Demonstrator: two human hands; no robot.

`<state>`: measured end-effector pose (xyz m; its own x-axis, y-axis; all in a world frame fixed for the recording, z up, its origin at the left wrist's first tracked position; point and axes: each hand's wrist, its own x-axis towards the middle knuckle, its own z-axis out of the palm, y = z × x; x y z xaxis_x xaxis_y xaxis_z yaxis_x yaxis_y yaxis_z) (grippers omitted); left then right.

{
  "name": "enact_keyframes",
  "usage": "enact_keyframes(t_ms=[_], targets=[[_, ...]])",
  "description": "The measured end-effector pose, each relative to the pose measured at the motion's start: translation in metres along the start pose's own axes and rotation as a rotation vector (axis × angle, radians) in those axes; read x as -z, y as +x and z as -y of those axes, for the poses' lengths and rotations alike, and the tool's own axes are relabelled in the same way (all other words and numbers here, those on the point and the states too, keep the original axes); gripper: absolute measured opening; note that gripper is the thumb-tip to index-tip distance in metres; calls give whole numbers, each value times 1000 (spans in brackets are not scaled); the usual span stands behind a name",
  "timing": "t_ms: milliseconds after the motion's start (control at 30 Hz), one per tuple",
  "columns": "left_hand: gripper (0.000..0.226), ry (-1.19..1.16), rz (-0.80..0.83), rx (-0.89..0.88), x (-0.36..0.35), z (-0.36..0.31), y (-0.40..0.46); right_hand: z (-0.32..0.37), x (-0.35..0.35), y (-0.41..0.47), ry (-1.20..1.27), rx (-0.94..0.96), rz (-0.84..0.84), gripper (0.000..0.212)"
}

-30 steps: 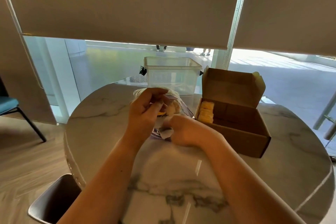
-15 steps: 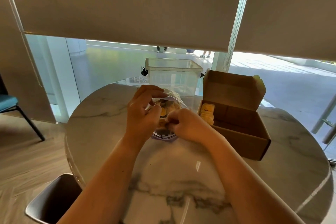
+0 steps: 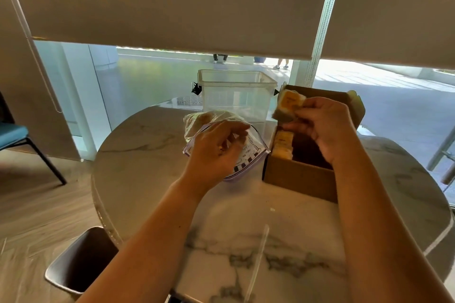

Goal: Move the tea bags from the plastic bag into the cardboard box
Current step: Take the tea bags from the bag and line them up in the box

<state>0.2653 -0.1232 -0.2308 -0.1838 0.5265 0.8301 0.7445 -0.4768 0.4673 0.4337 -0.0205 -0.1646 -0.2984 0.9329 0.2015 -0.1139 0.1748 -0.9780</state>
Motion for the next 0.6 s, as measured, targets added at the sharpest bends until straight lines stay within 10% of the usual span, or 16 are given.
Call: enact_keyframes(t_ms=[233, 600], targets=[[25, 121, 466, -79, -31, -6, -4, -38, 35, 42, -992, -217, -256, 10], [34, 100, 495, -180, -38, 1, -4, -50, 22, 60, -794, -444, -167, 13]])
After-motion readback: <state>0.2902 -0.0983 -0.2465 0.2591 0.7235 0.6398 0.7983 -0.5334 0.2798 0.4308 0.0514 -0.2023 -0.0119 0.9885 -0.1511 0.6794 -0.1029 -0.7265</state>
